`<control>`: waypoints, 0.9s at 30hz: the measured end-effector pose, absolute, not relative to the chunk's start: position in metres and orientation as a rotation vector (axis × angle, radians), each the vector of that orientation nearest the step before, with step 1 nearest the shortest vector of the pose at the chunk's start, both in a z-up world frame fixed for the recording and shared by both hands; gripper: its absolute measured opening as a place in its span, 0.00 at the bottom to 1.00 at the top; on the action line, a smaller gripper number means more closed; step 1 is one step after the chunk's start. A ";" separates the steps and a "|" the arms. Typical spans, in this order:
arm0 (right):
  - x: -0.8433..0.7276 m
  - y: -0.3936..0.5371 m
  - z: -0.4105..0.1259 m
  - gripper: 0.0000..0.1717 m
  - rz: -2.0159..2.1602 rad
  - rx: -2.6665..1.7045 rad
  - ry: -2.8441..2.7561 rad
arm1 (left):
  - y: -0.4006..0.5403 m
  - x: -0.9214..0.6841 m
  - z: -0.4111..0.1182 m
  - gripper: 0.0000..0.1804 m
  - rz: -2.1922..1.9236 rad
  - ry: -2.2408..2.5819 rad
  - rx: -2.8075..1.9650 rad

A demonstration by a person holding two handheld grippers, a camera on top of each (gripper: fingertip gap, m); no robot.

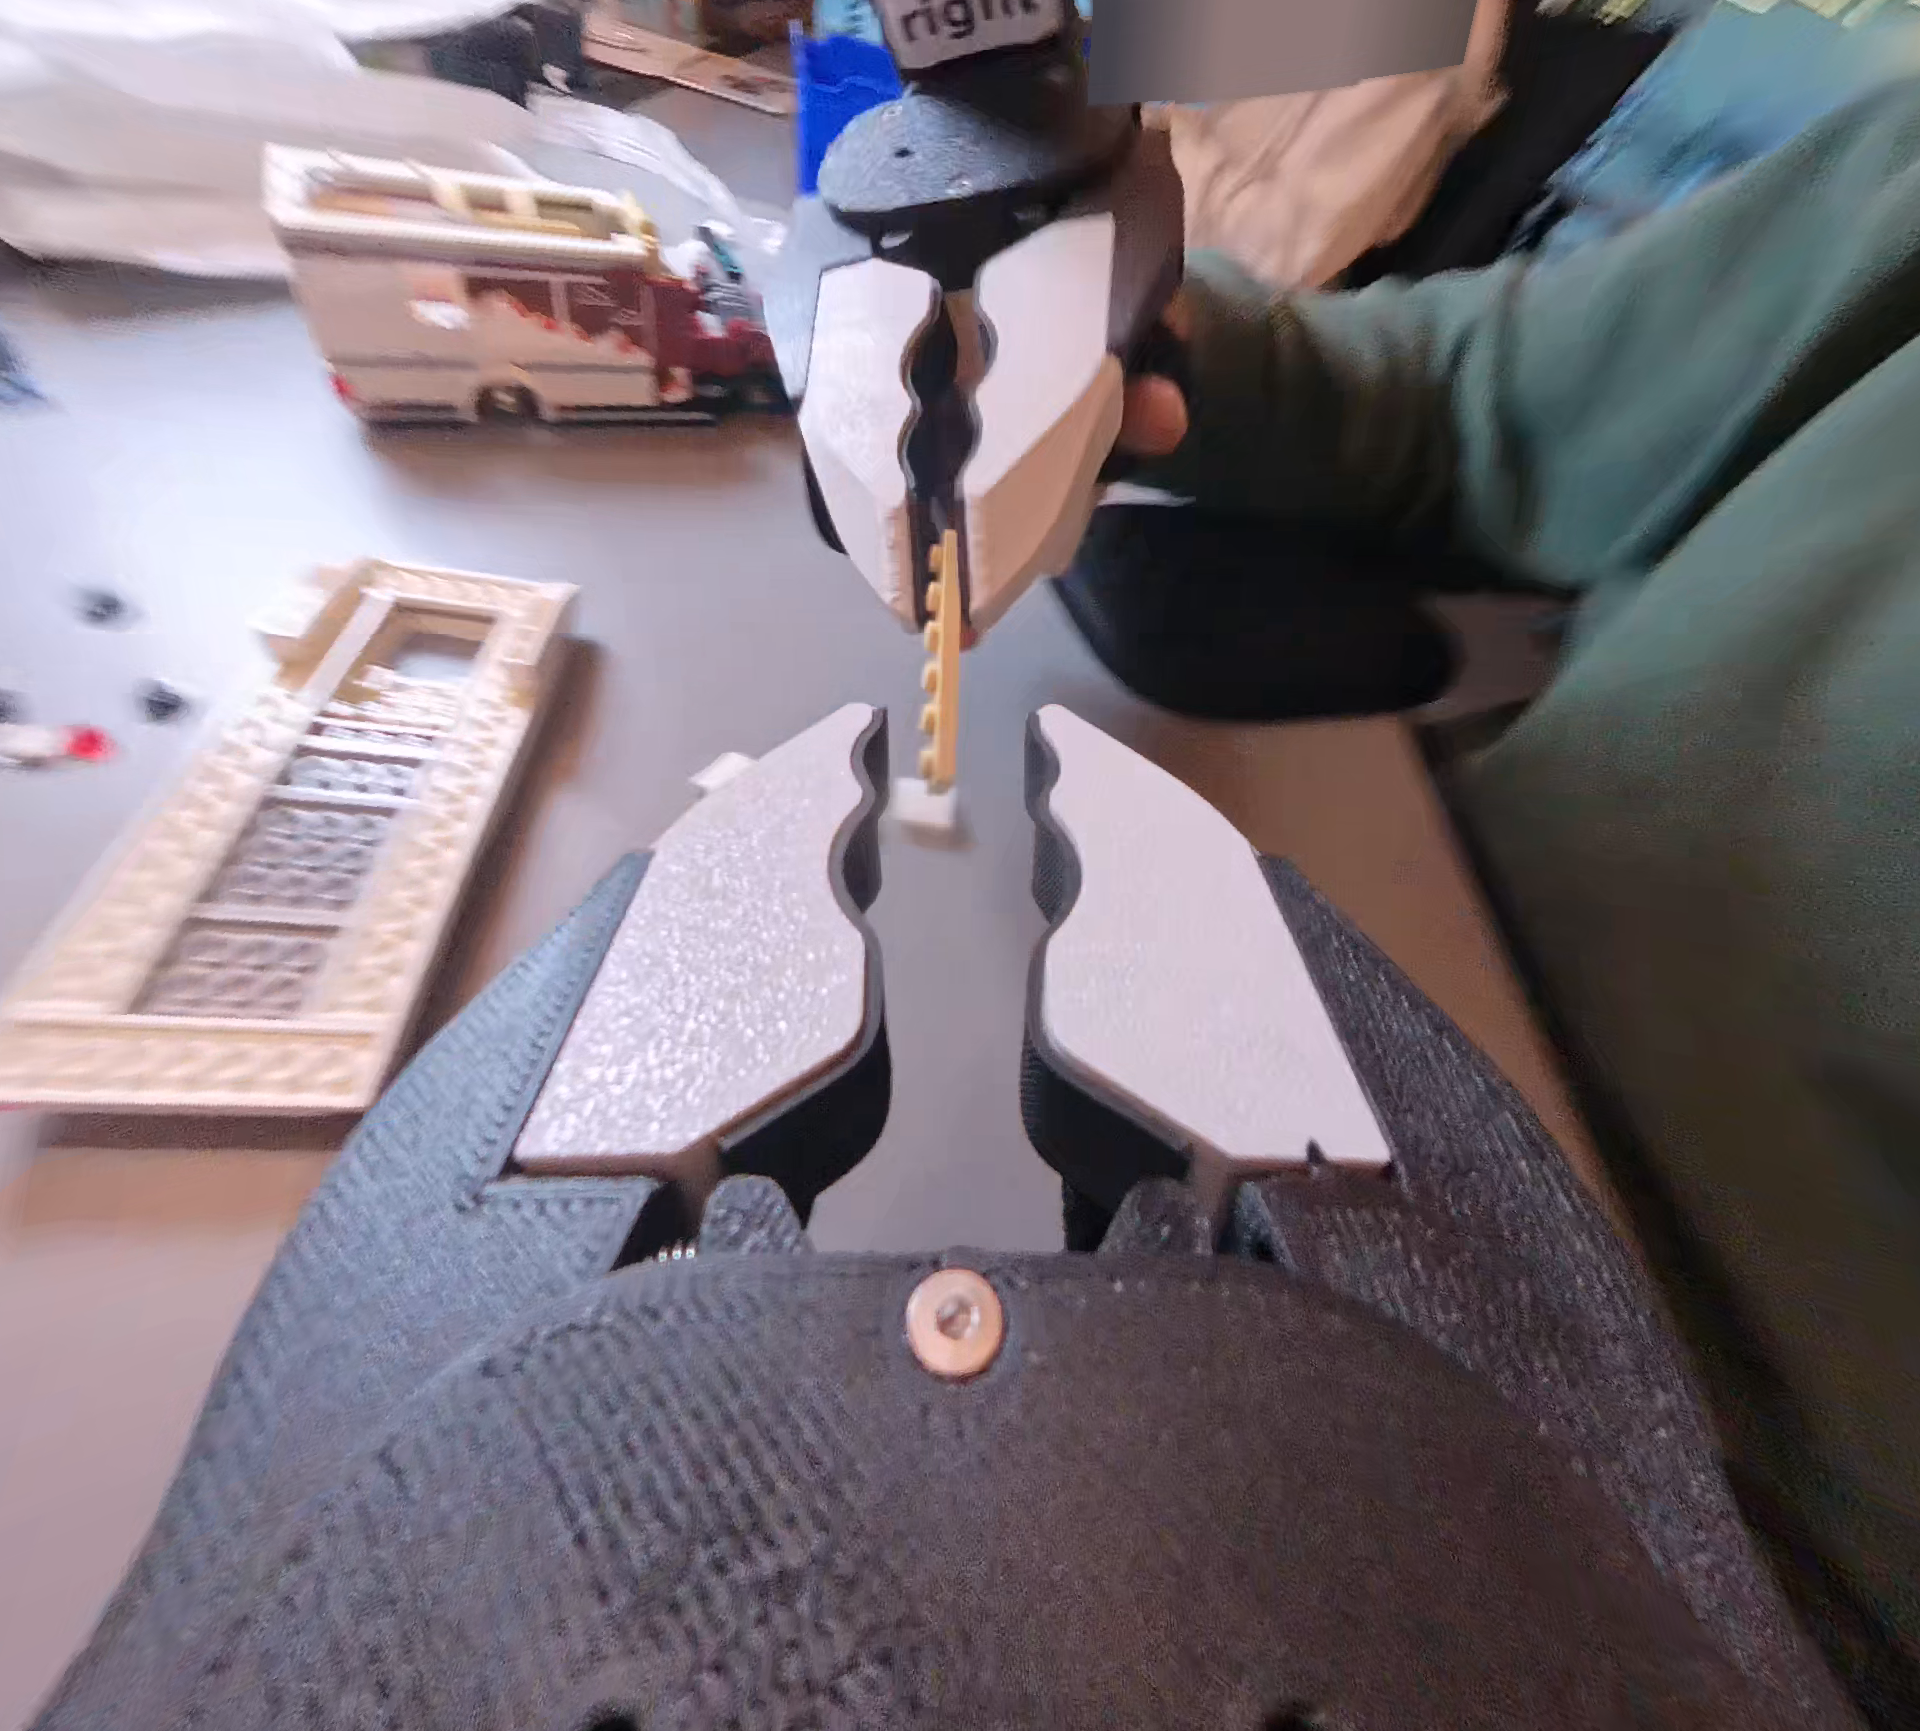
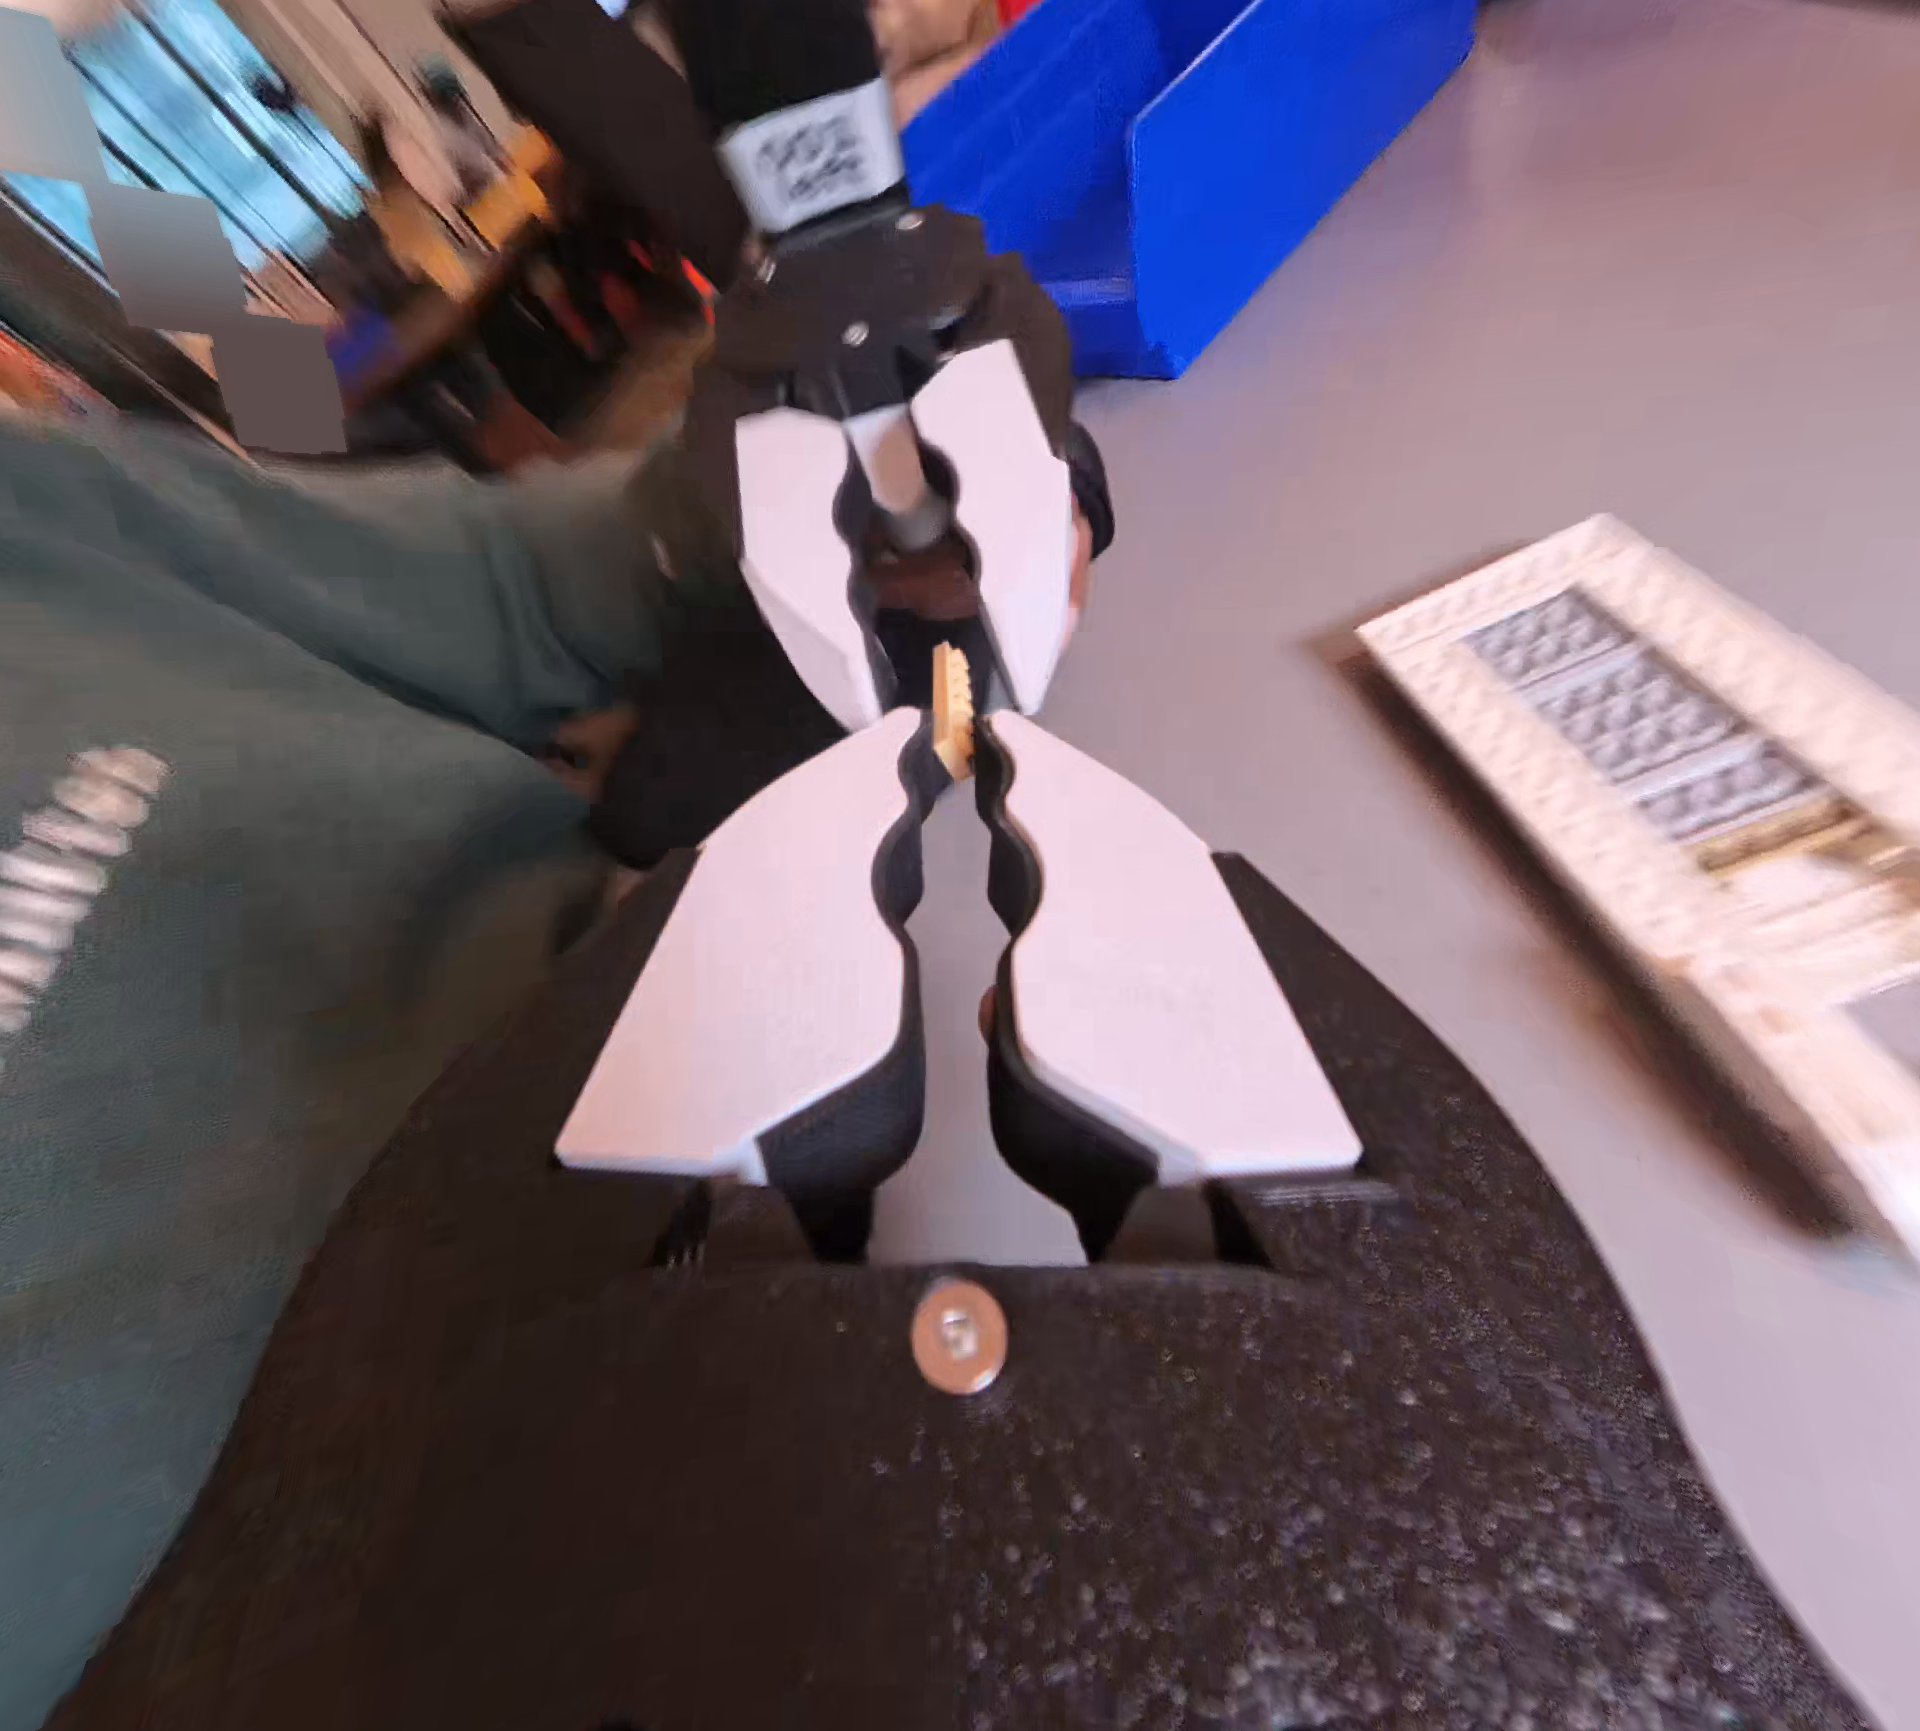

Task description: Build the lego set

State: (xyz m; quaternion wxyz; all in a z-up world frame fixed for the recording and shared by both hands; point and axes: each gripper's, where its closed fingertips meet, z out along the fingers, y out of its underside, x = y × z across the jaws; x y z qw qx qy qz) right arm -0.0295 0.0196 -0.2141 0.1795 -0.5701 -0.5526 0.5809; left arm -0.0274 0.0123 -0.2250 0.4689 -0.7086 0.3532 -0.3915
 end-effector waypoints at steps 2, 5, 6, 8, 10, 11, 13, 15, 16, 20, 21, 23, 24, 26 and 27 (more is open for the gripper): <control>-0.031 0.025 -0.214 0.03 1.805 -1.722 -1.435 | 0.024 -0.032 -0.227 0.13 -0.662 0.910 -1.709; -0.033 0.031 -0.206 0.03 2.026 -1.763 -1.257 | 0.030 -0.035 -0.226 0.12 -0.353 0.990 -1.620; -0.033 0.032 -0.206 0.03 2.076 -1.782 -1.215 | 0.032 -0.036 -0.225 0.12 -0.274 1.005 -1.595; -0.034 0.032 -0.205 0.03 2.129 -1.797 -1.170 | 0.035 -0.039 -0.224 0.11 -0.129 1.029 -1.553; -0.034 0.030 -0.205 0.03 2.180 -1.809 -1.144 | 0.037 -0.042 -0.221 0.08 -0.028 1.041 -1.506; -0.034 0.030 -0.205 0.03 2.196 -1.813 -1.138 | 0.037 -0.043 -0.221 0.04 0.001 1.049 -1.491; -0.034 0.029 -0.204 0.03 2.226 -1.820 -1.120 | 0.036 -0.043 -0.220 0.04 0.026 1.065 -1.468; -0.034 0.028 -0.203 0.03 2.242 -1.821 -1.115 | 0.035 -0.042 -0.219 0.04 0.020 1.069 -1.463; -0.034 0.028 -0.203 0.03 2.250 -1.823 -1.109 | 0.034 -0.042 -0.219 0.04 0.006 1.067 -1.469; -0.033 0.029 -0.201 0.03 2.252 -1.776 -1.129 | 0.031 -0.037 -0.218 0.04 -0.213 1.002 -1.537; -0.032 0.028 -0.200 0.03 2.225 -1.745 -1.163 | 0.029 -0.036 -0.217 0.03 -0.295 0.977 -1.560; -0.031 0.028 -0.195 0.03 2.180 -1.693 -1.200 | 0.028 -0.036 -0.214 0.03 -0.429 0.921 -1.586; -0.031 0.028 -0.194 0.03 2.175 -1.690 -1.208 | 0.027 -0.036 -0.213 0.03 -0.471 0.908 -1.592; -0.031 0.028 -0.195 0.03 2.184 -1.715 -1.190 | 0.027 -0.036 -0.213 0.03 -0.500 0.898 -1.593; -0.031 0.028 -0.196 0.02 2.203 -1.731 -1.179 | 0.027 -0.035 -0.215 0.03 -0.501 0.902 -1.598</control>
